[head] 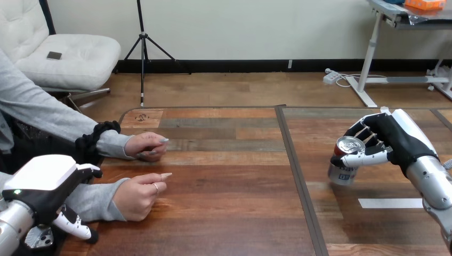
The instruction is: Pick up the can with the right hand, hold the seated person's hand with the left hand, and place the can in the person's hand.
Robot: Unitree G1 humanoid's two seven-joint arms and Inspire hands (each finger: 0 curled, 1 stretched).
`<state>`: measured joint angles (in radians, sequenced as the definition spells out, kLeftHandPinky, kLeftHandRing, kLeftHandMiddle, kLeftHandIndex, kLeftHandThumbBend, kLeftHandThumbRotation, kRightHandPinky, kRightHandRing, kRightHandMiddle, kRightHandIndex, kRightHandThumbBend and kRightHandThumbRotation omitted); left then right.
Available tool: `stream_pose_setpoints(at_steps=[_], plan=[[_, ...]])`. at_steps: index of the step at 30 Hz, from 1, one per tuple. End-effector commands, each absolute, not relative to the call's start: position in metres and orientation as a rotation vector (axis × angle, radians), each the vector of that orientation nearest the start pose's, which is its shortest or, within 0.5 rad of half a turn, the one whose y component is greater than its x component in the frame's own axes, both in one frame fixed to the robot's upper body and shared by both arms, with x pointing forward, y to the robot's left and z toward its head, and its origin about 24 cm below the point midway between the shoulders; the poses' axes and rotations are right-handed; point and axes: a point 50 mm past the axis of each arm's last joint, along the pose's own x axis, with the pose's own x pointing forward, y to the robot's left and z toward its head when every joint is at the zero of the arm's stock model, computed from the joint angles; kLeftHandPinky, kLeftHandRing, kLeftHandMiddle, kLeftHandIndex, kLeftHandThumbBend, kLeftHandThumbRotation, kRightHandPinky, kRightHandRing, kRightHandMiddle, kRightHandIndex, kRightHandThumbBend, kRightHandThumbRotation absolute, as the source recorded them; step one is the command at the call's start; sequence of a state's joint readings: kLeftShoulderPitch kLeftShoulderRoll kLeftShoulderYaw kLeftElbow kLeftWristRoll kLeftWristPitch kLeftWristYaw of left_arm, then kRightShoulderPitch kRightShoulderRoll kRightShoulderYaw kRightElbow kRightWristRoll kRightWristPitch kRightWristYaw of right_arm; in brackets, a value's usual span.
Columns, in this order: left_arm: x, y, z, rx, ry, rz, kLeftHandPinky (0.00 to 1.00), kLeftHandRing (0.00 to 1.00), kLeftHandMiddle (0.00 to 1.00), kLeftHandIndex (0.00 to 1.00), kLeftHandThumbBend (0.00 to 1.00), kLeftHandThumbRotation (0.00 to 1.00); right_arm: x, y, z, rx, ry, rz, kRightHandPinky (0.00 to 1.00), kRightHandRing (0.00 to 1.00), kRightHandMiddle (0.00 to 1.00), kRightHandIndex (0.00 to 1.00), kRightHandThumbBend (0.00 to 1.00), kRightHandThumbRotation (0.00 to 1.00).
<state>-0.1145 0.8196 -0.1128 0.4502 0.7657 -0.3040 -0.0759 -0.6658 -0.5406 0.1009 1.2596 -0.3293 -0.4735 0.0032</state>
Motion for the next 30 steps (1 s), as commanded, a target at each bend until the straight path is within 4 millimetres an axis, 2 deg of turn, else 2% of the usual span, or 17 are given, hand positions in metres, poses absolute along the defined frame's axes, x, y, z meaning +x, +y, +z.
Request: stream_pose_setpoints(at_steps=[1, 13, 22, 30], plan=[[0.2669, 0.317, 0.0572, 1.618, 0.189, -0.301, 0.75, 0.8, 0.82, 0.81, 1.0, 0.21, 0.3496, -0.2809, 0.0757, -0.823, 0.036, 0.015, 0.35, 0.4, 0.44, 0.47, 0.71, 0.0], [0.2689, 0.317, 0.0559, 1.579, 0.189, -0.297, 0.73, 0.79, 0.82, 0.81, 0.99, 0.18, 0.3497, -0.2806, 0.0759, -0.826, 0.033, 0.014, 0.36, 0.4, 0.44, 0.47, 0.71, 0.0], [0.2694, 0.3167, 0.0552, 1.574, 0.182, -0.299, 0.72, 0.79, 0.81, 0.81, 0.97, 0.18, 0.3497, -0.2798, 0.0767, -0.819, 0.021, 0.015, 0.33, 0.37, 0.42, 0.47, 0.72, 0.0], [0.2701, 0.3154, 0.0553, 1.57, 0.186, -0.303, 0.69, 0.77, 0.8, 0.79, 0.96, 0.18, 0.3498, -0.2792, 0.0775, -0.82, 0.012, 0.018, 0.35, 0.4, 0.44, 0.46, 0.72, 0.0]])
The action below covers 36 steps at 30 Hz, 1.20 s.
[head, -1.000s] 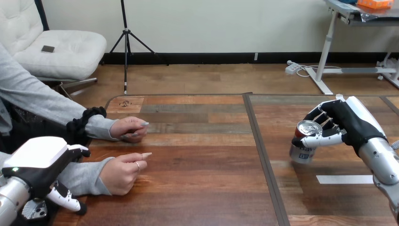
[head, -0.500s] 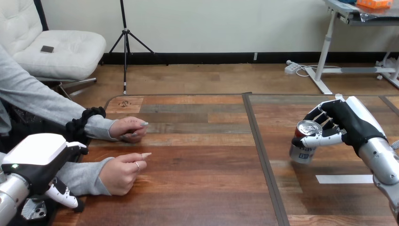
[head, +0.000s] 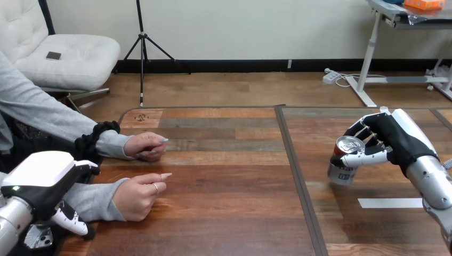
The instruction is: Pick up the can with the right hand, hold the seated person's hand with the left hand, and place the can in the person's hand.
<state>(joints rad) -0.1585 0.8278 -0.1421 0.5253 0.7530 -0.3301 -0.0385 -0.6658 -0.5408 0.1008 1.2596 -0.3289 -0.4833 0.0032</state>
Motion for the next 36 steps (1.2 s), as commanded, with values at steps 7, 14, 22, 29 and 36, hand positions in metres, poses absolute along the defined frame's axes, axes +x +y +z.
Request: stream_pose_setpoints(at_steps=[7, 14, 22, 29, 36], plan=[[0.271, 0.313, 0.057, 1.567, 0.195, -0.315, 0.69, 0.77, 0.79, 0.79, 0.94, 0.18, 0.35, -0.279, 0.078, -0.826, 0.013, 0.014, 0.36, 0.41, 0.45, 0.46, 0.72, 0.0], [0.272, 0.311, 0.057, 1.553, 0.191, -0.315, 0.66, 0.75, 0.77, 0.76, 0.94, 0.16, 0.35, -0.28, 0.077, -0.813, 0.02, 0.011, 0.36, 0.41, 0.45, 0.47, 0.72, 0.0], [0.272, 0.308, 0.06, 1.516, 0.185, -0.321, 0.64, 0.74, 0.75, 0.75, 0.94, 0.14, 0.35, -0.279, 0.078, -0.81, 0.007, 0.011, 0.35, 0.4, 0.44, 0.46, 0.72, 0.0], [0.273, 0.305, 0.061, 1.487, 0.17, -0.334, 0.62, 0.71, 0.74, 0.73, 0.94, 0.1, 0.35, -0.279, 0.079, -0.812, 0.005, 0.015, 0.36, 0.41, 0.44, 0.46, 0.72, 0.0], [0.274, 0.302, 0.062, 1.47, 0.181, -0.351, 0.59, 0.68, 0.71, 0.71, 0.93, 0.08, 0.35, -0.278, 0.079, -0.813, 0.001, 0.017, 0.37, 0.41, 0.45, 0.46, 0.71, 0.0]])
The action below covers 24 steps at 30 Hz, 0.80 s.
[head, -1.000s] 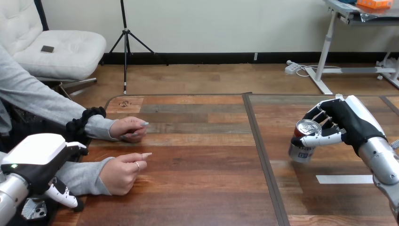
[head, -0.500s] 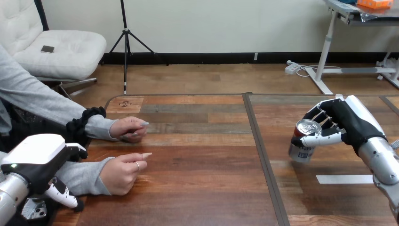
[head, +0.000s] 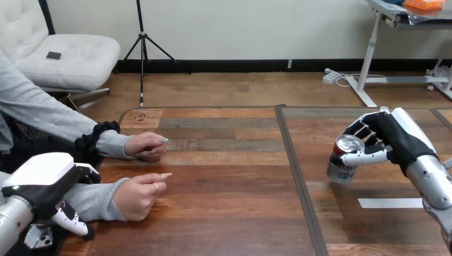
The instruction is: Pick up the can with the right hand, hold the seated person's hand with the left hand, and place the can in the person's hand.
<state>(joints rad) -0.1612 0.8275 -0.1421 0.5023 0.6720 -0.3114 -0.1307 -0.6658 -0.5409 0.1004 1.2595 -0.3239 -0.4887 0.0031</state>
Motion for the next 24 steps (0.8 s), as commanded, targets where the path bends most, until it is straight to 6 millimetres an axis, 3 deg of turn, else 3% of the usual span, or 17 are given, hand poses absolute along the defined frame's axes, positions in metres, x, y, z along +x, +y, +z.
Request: stream_pose_setpoints(at_steps=[1, 24], plan=[[0.2742, 0.3016, 0.0622, 1.46, 0.178, -0.355, 0.57, 0.67, 0.7, 0.7, 0.94, 0.06, 0.3504, -0.2783, 0.0792, -0.81, 0.0, 0.018, 0.37, 0.41, 0.45, 0.46, 0.71, 0.0], [0.2759, 0.2943, 0.0598, 1.405, 0.188, -0.407, 0.53, 0.62, 0.67, 0.67, 0.93, 0.0, 0.3503, -0.2786, 0.0786, -0.805, 0.004, 0.015, 0.37, 0.41, 0.45, 0.47, 0.71, 0.0]])
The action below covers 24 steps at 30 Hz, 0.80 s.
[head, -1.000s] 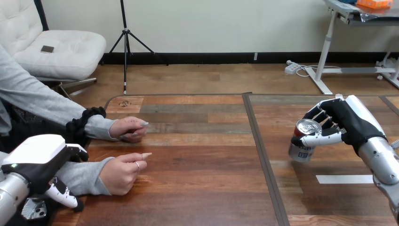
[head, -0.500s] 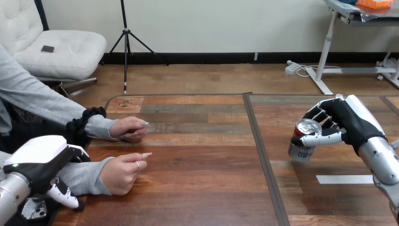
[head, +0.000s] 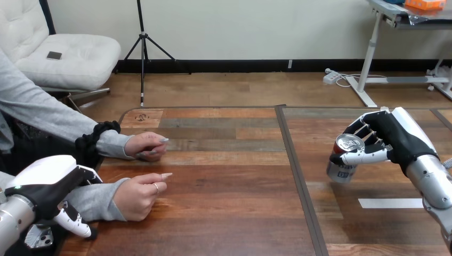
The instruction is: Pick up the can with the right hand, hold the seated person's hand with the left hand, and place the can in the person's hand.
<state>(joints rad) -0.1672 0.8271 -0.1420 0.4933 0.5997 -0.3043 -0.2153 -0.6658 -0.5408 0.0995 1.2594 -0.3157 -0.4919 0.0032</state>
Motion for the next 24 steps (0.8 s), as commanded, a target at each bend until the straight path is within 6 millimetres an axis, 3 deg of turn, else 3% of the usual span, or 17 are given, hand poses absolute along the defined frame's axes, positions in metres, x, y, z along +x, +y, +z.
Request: stream_pose_setpoints(at_steps=[1, 24], plan=[[0.2759, 0.2937, 0.0598, 1.412, 0.183, -0.407, 0.53, 0.62, 0.67, 0.67, 0.93, 0.0, 0.3502, -0.2786, 0.0787, -0.81, 0.002, 0.015, 0.37, 0.41, 0.45, 0.47, 0.71, 0.0], [0.2797, 0.2884, 0.0589, 1.449, 0.147, -0.451, 0.51, 0.57, 0.62, 0.63, 0.84, 0.0, 0.3507, -0.2772, 0.0798, -0.796, -0.008, 0.016, 0.36, 0.4, 0.44, 0.47, 0.72, 0.0]])
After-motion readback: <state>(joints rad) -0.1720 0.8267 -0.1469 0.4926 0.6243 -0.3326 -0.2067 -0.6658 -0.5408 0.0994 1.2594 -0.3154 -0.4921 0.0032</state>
